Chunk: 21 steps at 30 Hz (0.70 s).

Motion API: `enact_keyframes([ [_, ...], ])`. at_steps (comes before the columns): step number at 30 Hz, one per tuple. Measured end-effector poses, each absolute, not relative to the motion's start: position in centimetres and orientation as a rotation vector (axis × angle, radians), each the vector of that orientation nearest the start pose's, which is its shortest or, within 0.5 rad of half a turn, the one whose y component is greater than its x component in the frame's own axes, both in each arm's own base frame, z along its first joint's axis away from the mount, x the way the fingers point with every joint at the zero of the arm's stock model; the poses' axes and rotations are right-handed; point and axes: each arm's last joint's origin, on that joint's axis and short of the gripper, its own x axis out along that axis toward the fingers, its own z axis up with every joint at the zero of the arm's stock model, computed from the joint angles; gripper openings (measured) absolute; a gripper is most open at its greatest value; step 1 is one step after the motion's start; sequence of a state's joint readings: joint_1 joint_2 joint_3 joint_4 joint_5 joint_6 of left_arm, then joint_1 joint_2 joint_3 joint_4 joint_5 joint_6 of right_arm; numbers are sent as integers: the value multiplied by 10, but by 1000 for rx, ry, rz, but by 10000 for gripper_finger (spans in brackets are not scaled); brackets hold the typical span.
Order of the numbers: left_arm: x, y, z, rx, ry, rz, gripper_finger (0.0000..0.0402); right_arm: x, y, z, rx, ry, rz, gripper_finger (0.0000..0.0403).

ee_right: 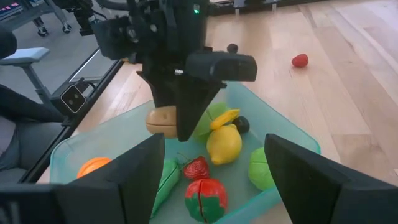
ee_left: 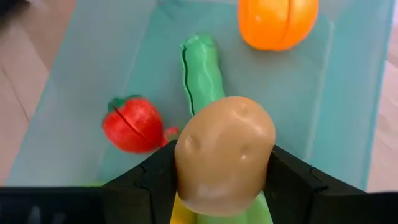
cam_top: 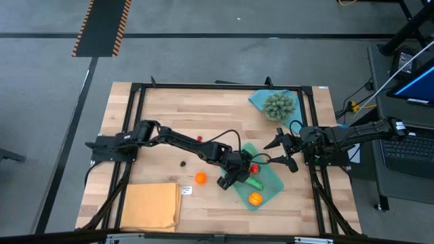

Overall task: Pick and placing Produce into tupperware
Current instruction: Put the potato into the green bin

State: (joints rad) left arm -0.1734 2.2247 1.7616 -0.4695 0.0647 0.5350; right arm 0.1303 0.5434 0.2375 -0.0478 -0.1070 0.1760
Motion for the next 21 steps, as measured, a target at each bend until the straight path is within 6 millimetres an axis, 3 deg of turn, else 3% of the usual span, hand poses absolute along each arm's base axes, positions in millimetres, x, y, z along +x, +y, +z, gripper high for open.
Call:
enact_keyframes([
  [11, 476, -85, 178, 544, 866, -465, 212, 137, 21, 187, 165, 399, 201, 278],
  [21, 476, -85, 178, 489, 879, -435, 207, 139, 21, 185, 166, 418, 198, 278],
])
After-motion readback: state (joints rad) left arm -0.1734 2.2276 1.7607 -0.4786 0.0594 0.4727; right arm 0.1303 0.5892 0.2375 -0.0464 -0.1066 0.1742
